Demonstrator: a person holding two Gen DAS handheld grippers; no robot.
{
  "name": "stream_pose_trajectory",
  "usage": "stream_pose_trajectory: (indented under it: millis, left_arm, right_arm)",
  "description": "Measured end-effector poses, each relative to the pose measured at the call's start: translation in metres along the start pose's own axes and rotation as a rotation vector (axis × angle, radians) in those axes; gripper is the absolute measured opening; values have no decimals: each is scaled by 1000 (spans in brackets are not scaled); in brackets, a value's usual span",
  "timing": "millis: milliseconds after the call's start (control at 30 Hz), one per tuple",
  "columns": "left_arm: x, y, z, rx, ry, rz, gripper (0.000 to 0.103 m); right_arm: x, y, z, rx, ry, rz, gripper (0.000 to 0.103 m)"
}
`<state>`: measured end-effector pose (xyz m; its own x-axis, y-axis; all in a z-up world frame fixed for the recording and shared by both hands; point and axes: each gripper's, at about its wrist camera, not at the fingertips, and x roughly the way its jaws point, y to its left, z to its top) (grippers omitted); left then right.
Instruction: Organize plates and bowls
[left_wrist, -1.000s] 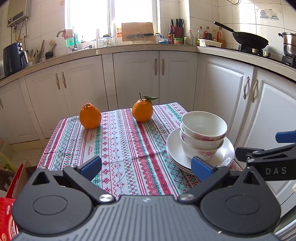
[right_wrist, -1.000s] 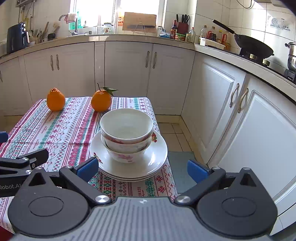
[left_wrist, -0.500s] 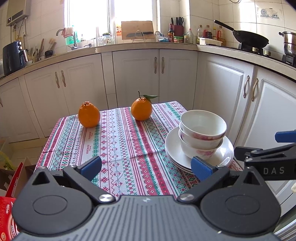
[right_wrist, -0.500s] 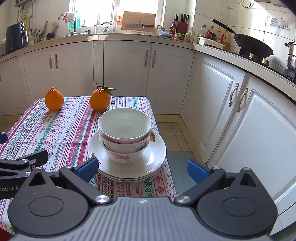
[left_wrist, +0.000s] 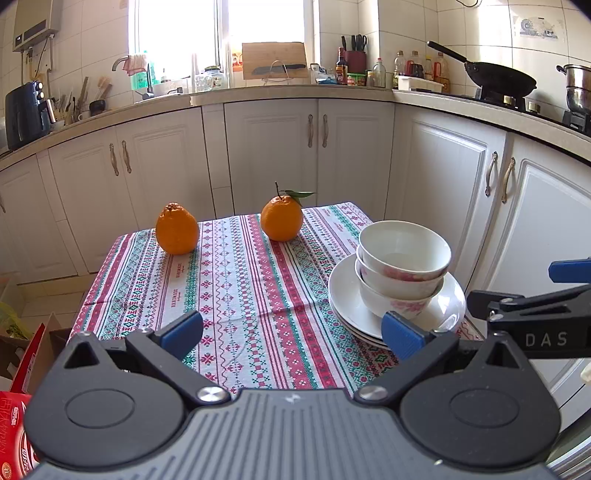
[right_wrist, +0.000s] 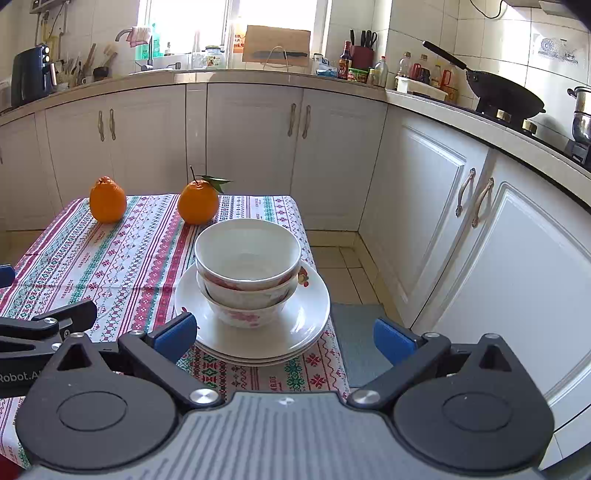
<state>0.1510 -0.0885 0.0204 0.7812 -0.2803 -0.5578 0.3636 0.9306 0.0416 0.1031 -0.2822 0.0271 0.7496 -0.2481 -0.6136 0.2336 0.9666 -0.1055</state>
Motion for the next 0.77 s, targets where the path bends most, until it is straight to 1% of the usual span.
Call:
stream_pose_trajectory:
  millis: [767]
  left_arm:
    - [0, 0, -2, -5, 9, -10, 102]
  right_arm:
    - [-1, 1, -1, -2, -2, -4, 103]
